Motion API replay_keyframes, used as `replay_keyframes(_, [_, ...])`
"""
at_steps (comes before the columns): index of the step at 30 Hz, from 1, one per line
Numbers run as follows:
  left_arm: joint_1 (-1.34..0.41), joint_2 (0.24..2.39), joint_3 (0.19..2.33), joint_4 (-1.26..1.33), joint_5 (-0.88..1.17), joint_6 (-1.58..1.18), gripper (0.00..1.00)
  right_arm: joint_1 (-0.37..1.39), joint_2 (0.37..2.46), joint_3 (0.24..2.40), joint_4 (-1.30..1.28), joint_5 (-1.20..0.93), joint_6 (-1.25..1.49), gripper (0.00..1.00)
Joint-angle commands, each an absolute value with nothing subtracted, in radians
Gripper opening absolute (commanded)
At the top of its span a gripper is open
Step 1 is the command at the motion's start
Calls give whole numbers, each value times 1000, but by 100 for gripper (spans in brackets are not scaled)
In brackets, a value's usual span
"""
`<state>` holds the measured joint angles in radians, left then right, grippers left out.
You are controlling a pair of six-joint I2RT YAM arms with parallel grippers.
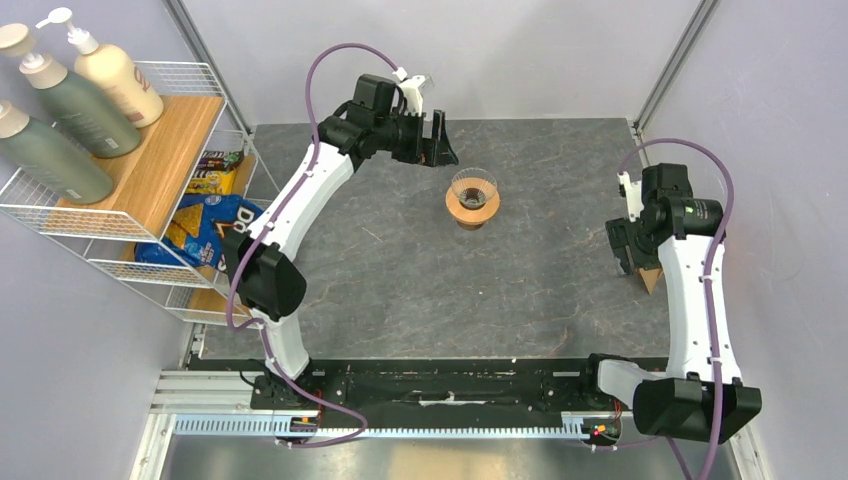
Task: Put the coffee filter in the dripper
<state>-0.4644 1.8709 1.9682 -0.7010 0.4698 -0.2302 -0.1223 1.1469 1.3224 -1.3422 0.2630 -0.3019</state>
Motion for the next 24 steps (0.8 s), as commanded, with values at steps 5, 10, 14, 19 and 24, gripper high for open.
replay_keyframes(5, [-468,1749,1845,-512,486,-380,95,-195,1199,1278,-1256,230,-254,85])
replay_keyframes(10, [-446,1719,1775,-427,508,-446,95,-209,1288,1272,-1183,201,-225,82])
replay_keyframes(14, [-407,1715,1748,-399,539,-495,95,-210,1335,1244,-1106,231,-211,80])
replay_keyframes(19, [-369,1716,1732,-380,564,-531,95,-209,1384,1206,-1019,273,-170,74])
replay_keyframes(24, [-360,1721,1715,-379,578,-543,96,-240,1425,1170,-942,348,-160,67])
